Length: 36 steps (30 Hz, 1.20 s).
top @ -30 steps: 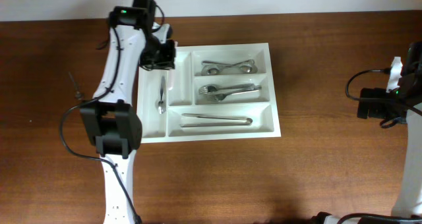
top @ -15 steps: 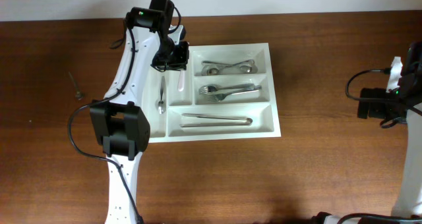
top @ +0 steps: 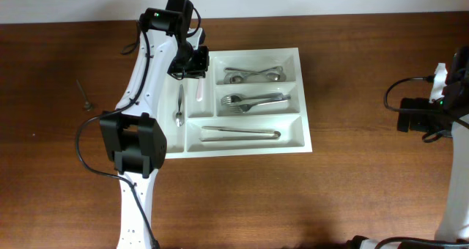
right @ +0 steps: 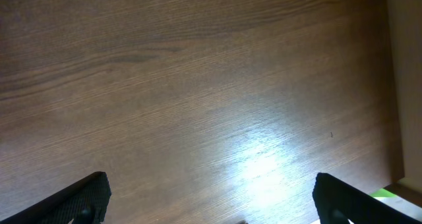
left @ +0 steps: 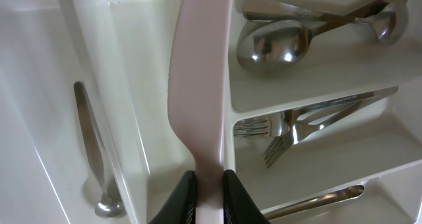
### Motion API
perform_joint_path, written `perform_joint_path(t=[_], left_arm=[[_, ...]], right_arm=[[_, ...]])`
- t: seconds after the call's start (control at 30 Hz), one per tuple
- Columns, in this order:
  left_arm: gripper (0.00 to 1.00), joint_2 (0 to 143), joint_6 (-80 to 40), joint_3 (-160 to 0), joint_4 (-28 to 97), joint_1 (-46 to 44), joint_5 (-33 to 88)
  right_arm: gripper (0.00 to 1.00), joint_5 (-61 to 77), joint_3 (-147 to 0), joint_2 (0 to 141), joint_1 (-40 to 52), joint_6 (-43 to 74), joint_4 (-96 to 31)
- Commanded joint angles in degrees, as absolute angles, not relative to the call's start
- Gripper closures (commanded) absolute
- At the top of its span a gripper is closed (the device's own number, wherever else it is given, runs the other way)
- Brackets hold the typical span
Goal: Pack container
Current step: 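Carry the knife over the tray's left compartment and lower it in, then open the left gripper to release the knife and retract left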
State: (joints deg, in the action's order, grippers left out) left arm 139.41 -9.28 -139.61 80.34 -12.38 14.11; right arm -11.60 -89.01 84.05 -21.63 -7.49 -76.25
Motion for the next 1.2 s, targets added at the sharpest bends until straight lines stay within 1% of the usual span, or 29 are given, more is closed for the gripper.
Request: perform_joint_path(t=[0.0,0.1,0.2,0.8,1.17], left_arm=[[0.87,139.83,-9.82,-140.29,80.18,-12.49,13.13],[0.84,139.83,-9.82,-140.29,80.18,-12.49,11.44],[0.84,139.83,-9.82,-140.29,80.18,-12.49,11.07],[0.84,143.70,-9.82,-140.20,80.51,-12.75,9.63],[0.83,143.79,-9.82,-139.76,78.43,-12.75,9.61]], right_arm=[[0.01,-12.49,-89.03,82.98,-21.82,-7.01,-76.23],[0.01,-12.49,-89.03,82.98,-21.82,-7.01,-76.23],[0.01,-12.49,-89.03,82.98,-21.82,-7.01,-76.23],[0.01,-12.49,-89.03,82.98,-21.82,-6.98,-76.23],[0.01,-12.49,-89.03,82.98,-21.82,-6.98,-76.23]])
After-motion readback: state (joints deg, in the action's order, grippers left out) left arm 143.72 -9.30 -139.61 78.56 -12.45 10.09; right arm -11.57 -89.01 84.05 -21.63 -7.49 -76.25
